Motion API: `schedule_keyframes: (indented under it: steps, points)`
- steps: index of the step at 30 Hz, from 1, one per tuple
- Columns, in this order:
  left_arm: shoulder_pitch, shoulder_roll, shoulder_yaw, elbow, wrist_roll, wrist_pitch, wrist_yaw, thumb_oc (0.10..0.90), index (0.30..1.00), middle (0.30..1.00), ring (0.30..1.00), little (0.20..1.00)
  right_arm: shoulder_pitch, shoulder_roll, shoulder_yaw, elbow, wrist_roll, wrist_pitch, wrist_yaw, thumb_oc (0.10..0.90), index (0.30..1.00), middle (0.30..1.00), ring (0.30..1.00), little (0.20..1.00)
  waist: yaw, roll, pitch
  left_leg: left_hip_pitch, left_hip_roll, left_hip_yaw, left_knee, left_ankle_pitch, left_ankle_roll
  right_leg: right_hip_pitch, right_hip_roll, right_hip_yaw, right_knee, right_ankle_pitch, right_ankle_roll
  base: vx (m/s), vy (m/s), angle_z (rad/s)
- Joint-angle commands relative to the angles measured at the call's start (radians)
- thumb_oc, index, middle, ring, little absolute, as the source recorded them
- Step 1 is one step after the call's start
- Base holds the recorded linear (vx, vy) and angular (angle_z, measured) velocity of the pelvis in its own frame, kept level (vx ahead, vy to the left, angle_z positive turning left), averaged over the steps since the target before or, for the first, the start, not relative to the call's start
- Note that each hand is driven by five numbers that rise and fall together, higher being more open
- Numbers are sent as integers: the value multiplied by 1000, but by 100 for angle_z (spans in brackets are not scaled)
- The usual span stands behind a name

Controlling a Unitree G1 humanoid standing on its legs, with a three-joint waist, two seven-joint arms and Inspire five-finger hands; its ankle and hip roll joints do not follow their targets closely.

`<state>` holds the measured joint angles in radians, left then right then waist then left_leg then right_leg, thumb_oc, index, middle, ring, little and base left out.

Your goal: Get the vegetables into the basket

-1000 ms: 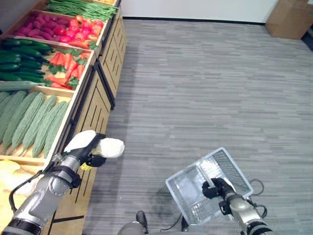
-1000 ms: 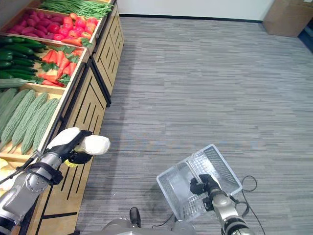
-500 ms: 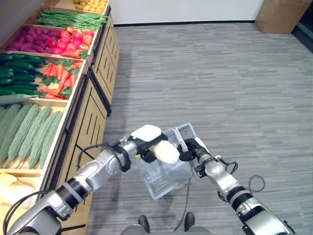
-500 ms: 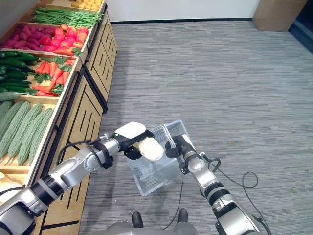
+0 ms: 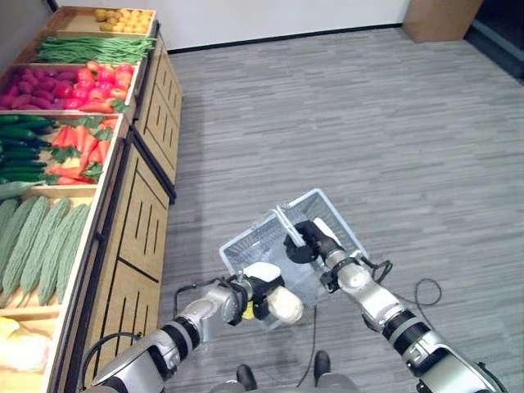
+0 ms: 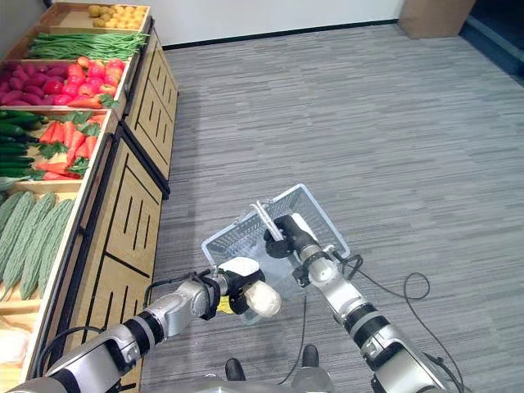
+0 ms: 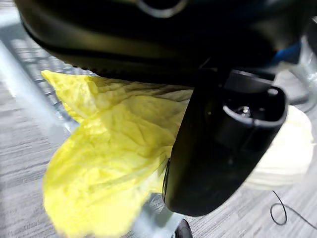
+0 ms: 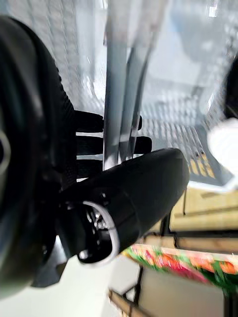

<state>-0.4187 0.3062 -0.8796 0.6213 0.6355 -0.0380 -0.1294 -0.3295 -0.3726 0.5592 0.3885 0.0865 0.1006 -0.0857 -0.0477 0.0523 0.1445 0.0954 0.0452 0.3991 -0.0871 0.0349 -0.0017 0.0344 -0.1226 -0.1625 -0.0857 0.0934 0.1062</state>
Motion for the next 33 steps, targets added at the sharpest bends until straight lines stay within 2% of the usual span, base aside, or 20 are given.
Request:
schedule_keyframes:
  steps: [1, 7, 8, 9, 23, 33]
  points:
    - [-182, -48, -40, 72, 46, -39, 65, 400, 300, 300, 300, 300, -105, 54, -26, -172, 25, -154, 8, 400, 300, 300, 300, 300, 10, -21, -51, 42, -20, -21, 47, -129, 18, -7, 14, -20, 65, -91, 11, 0, 0, 0]
    - [-190, -20, -38, 32, 69, -48, 55, 400, 300, 300, 300, 300, -20, 19, -20, -245, 7, -157, 52, 400, 300, 300, 300, 300, 3, -21, -48, 47, -20, -13, 42, -127, 20, -11, 12, -14, 67, -86, 16, -5, 6, -8]
    - [-189, -21, -38, 31, 70, -48, 55, 635, 629, 629, 629, 629, -17, 18, -20, -248, 6, -156, 52, 400, 300, 300, 300, 300, 3, -21, -48, 47, -20, -13, 43, -128, 20, -11, 12, -14, 68, -87, 16, -13, 25, -4]
    - [-182, -8, -34, 18, 78, -48, 41, 900, 1000, 1000, 1000, 1000, 1, -9, -21, -287, -49, -161, 60, 400, 300, 300, 300, 300, 2, -21, -44, 46, -21, -13, 46, -130, 21, -12, 10, -12, 71, -87, 17, -9, 16, -3]
    - [-144, 67, 10, -112, 35, -62, 7, 900, 1000, 1000, 1000, 1000, 62, -37, -60, -271, -95, -154, 74, 400, 300, 300, 300, 300, 16, -19, -49, 44, -29, -31, 54, -138, 27, -3, -1, -29, 75, -90, 22, -5, 4, 1]
    - [-137, 98, 48, -147, -8, -51, 12, 900, 1000, 1000, 1000, 1000, 117, -20, -110, -56, -114, -123, 34, 400, 300, 300, 300, 300, 22, -20, -56, 38, -45, -57, 0, -109, 34, -14, -11, -51, 66, -71, 30, -30, 22, 6]
